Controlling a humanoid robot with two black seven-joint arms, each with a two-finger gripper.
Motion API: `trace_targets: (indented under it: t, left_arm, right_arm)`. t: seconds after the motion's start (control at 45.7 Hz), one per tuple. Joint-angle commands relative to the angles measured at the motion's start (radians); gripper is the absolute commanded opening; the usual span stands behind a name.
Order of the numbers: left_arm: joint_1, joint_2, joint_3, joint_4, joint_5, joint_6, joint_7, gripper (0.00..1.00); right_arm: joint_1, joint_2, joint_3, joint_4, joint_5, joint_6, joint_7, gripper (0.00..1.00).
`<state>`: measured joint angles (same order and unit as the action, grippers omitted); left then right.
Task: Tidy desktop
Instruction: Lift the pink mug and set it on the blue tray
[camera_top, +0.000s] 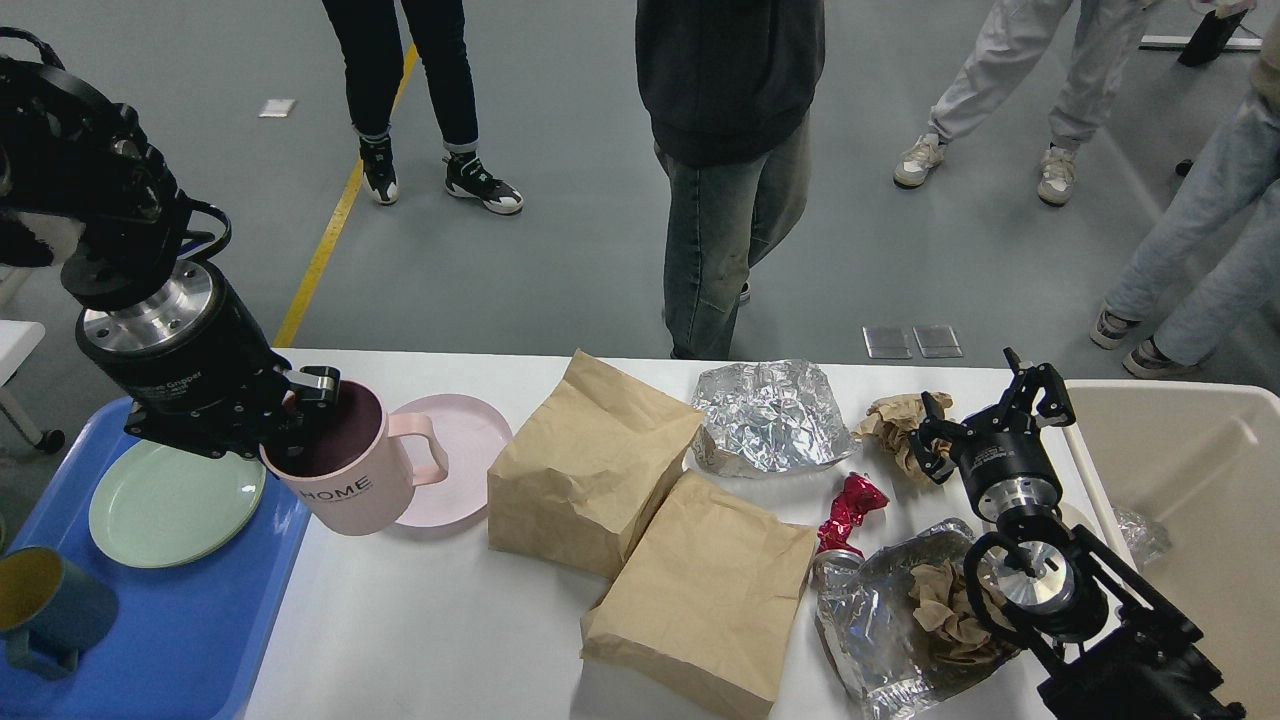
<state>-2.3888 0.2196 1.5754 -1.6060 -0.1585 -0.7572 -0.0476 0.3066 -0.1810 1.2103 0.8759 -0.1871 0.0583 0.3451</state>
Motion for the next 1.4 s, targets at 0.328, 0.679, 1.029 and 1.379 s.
trace_targets:
  t: [0.328,0.679,1.029,1.379]
  left_arm:
    - [0.345,0.380,-0.026,0.190,0.263,0.140,0.015,0.00]
    - [0.789,0.466,-0.228,0.443,0.342,0.170,0.015,0.00]
    - [0.896,0.520,-0.275,0.558,0.375,0.185,0.017,0.01]
    - [1.010,0.517,-0.364,0.610,0.376,0.188,0.023,0.06]
  right_arm:
    - [-0.001,0.000,0.000,0.002,0.000,0.000,0.000,1.00]
    - [0.000,0.000,0.000,0.002,0.000,0.000,0.000,1.00]
    - [-0.001,0.000,0.000,0.002,0.000,0.000,0.000,1.00]
    - [0.000,0.000,0.000,0.000,0.000,0.000,0.000,1.00]
